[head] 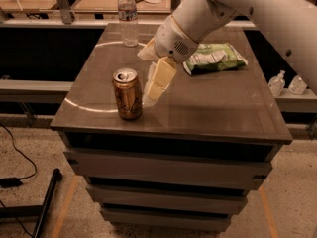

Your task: Pick orange can

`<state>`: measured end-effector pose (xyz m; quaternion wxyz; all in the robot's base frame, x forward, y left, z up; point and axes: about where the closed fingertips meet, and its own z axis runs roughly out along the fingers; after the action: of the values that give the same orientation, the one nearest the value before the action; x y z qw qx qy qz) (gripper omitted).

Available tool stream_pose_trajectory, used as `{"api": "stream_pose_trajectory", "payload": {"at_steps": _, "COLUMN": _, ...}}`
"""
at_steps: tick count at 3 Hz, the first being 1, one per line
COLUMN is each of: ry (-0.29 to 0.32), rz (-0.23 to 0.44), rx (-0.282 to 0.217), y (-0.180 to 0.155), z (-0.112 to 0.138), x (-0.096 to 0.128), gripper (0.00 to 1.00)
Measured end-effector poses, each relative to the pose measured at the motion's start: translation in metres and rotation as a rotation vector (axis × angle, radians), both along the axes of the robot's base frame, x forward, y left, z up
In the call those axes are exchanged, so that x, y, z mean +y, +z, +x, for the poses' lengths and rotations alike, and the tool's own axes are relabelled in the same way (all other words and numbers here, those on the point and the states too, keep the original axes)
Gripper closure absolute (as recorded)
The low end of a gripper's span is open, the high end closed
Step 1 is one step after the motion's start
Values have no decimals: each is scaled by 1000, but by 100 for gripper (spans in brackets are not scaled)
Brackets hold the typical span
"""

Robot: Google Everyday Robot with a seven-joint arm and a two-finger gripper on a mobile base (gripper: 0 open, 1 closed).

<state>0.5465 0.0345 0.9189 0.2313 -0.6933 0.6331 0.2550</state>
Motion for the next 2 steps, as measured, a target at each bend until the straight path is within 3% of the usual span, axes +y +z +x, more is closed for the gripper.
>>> {"api": "stream_pose_trajectory", "payload": {"at_steps": 1, "ry": -27, "rz": 28, "rx": -1, "y": -2, "z": 0, "x": 9, "gripper": 0}}
{"api": "stream_pose_trajectory", "payload": {"at_steps": 2, "ry": 19, "rz": 90, "rx": -37, "y": -1, "z": 4, "x": 25, "gripper": 25}}
